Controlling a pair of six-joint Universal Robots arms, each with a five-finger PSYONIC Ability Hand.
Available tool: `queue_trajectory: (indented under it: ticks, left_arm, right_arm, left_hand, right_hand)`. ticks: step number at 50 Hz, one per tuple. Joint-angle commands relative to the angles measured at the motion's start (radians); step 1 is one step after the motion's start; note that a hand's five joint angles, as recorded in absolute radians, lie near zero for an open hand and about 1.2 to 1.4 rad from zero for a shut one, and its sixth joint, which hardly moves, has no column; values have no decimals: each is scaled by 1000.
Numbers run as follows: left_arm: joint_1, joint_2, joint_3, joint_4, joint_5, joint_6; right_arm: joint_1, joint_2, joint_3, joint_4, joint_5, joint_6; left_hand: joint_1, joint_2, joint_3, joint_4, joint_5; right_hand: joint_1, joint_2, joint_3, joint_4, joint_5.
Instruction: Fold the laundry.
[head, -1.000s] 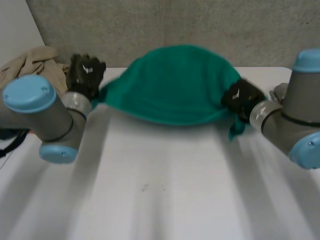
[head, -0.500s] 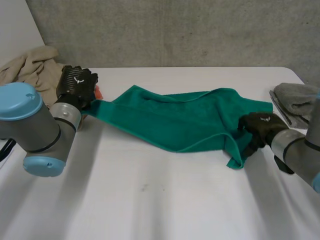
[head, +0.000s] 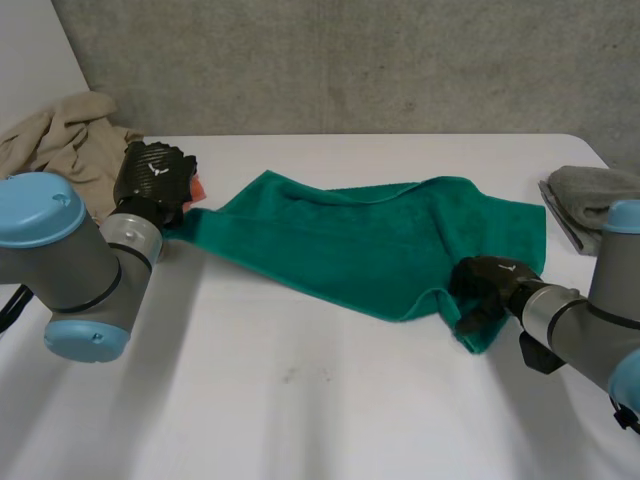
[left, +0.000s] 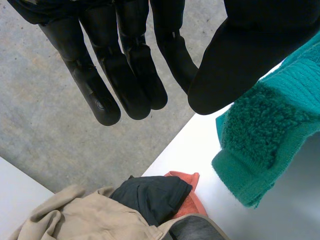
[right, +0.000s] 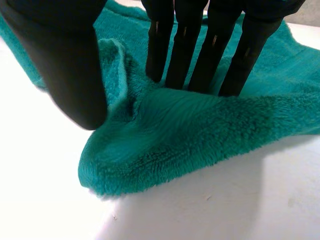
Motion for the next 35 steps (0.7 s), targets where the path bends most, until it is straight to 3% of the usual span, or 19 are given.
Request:
queue_trajectory:
  ticks: [1, 4, 8, 13, 18, 22, 28, 32, 35]
  left_arm:
    - [-2, 3, 1, -6, -1, -3]
    - [-2, 24, -1, -27, -1, -6]
    - [-1, 83, -7, -95, -1, -6]
    - [22, 201, -33, -181, 1, -6]
    - [56, 368, -73, -268, 2, -2]
    - [56, 423, -116, -313, 13, -3]
    - [48, 408, -169, -316, 44, -6]
    - [35, 289, -166, -314, 41, -11]
    - [-33, 210, -162, -308, 48, -26]
  right_arm:
    - [15, 29, -21, 4, 47, -15]
    - [13, 17, -19, 3, 73, -21]
    - [7, -131, -4, 12, 81, -107]
    - [-7, -380, -19, 182, 82, -440]
    - [-65, -425, -71, 372, 92, -661]
    - [-91, -425, -93, 436, 89, -687]
    - [-79, -359, -94, 367, 79, -678]
    - [-44, -230, -97, 287, 85, -626]
    - [-18, -198, -94, 219, 92, -558]
  left_hand:
    - [253, 199, 200, 196, 230]
    - [253, 199, 200, 196, 230]
    - [253, 199, 200, 196, 230]
    - [253, 199, 200, 196, 230]
    - [253, 199, 200, 196, 230]
    - [253, 199, 200, 196, 230]
    - [253, 199, 200, 196, 230]
    - [253, 199, 200, 196, 230]
    - [253, 199, 200, 196, 230]
  right_hand:
    - [642, 644, 643, 644, 644]
    - [644, 646, 645, 646, 645]
    - [644, 646, 645, 646, 645]
    - [644, 646, 645, 646, 645]
    - [644, 646, 645, 646, 645]
    - [644, 646, 645, 646, 645]
    - [644, 646, 645, 646, 645]
    - [644, 646, 645, 646, 645]
    - [644, 646, 645, 646, 645]
